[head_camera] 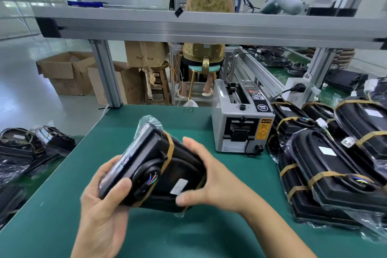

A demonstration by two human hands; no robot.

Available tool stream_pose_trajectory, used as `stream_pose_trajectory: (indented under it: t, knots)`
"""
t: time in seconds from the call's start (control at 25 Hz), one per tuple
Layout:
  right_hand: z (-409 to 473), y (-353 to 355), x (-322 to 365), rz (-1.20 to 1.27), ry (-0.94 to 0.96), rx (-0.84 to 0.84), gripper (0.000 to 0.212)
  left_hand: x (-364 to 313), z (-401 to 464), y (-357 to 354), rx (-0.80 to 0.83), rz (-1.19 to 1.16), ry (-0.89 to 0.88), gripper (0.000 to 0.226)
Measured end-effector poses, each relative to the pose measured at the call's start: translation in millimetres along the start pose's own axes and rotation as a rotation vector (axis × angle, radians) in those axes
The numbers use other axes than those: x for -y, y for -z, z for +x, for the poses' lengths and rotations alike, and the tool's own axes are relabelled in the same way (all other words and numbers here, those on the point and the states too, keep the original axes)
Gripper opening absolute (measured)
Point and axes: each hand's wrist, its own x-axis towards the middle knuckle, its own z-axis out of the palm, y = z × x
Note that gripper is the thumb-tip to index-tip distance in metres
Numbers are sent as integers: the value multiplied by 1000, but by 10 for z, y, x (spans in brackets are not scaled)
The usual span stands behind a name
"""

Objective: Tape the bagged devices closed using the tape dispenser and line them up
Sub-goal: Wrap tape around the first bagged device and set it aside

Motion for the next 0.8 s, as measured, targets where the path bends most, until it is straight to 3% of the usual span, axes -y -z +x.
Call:
stream_pose_trajectory:
  t: [0.12,0.28,0.48,0.64,0.8]
  knots:
    - [42,55,82,-49,100,-132,63,2,26,81,133,17,106,41]
    - [120,182,181,-399,189,-208,58,-144,131,180,268,532,-90,71]
    - [290,181,198,-619,176,-71,55,-55,109,65,321,444,59,59]
    - [334,193,97,-609,160,21,55,-23,133,140,335,306,191,42]
    - [352,207,30,-592,149,52,61,-125,335,131,416,432,282,35]
